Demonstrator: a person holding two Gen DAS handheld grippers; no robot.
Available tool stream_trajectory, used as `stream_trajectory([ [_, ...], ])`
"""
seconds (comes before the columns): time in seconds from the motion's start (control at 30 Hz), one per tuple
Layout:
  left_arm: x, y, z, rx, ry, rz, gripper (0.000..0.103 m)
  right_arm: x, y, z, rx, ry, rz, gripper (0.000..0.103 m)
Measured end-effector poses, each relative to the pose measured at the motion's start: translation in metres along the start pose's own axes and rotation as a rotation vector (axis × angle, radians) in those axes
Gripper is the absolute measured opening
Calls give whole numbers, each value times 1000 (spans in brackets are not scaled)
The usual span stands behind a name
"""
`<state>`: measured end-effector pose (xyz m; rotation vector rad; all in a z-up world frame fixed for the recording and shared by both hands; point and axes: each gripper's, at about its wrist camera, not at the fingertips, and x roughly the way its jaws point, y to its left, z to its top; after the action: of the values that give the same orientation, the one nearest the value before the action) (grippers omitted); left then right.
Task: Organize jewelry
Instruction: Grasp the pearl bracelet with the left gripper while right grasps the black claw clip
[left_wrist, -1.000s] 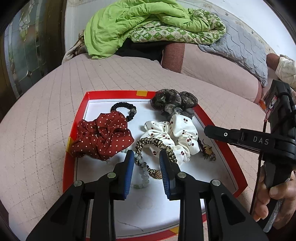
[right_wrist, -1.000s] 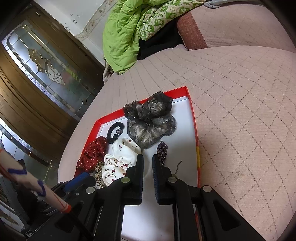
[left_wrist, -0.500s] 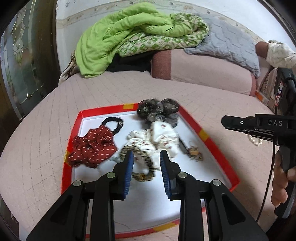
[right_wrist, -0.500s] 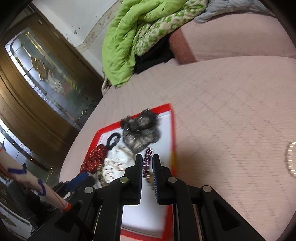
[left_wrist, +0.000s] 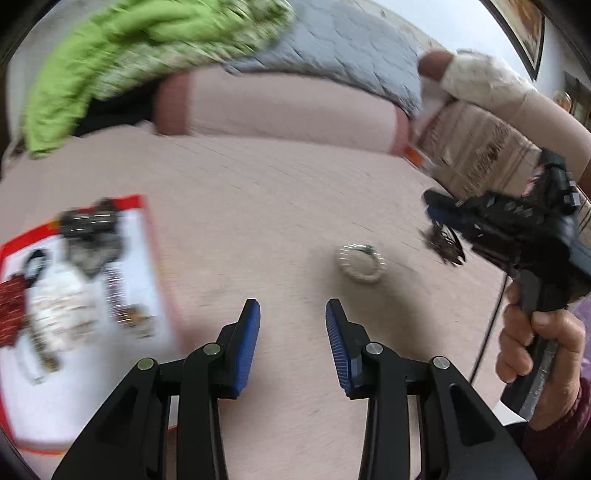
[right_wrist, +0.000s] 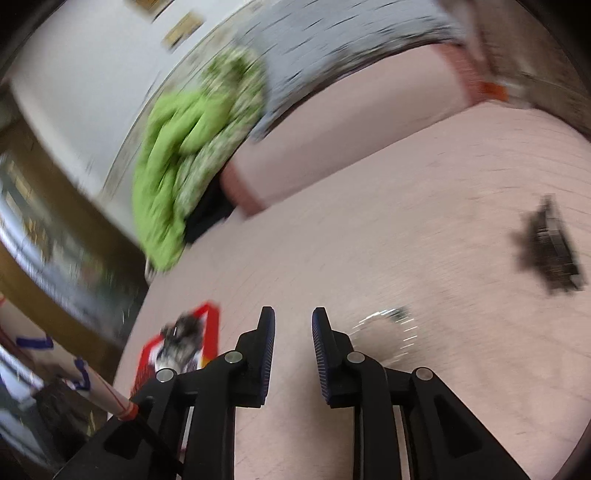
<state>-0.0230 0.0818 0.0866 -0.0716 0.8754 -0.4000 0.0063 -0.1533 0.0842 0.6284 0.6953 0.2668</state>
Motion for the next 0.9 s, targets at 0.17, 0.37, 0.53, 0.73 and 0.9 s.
stream_trajectory([
  [0.17, 66, -30, 33, -22, 123, -65, 36, -40, -45, 32, 80, -128, -107, 28],
  [0.37, 142, -48, 53, -13, 226, -8, 36, -68, -103, 50, 220, -194, -193, 37],
  [0.53, 169, -62, 53, 59, 204, 73, 35, -84, -137, 54, 290, -199, -252, 39],
  [0.73, 164, -76, 40, 120, 128, 79, 9, -84, -158, 58, 291, -177, -320, 57],
  [0.9, 146, -70, 31, 103, 120, 4, 9, -55, -160, 59, 204, -82, -389, 60],
])
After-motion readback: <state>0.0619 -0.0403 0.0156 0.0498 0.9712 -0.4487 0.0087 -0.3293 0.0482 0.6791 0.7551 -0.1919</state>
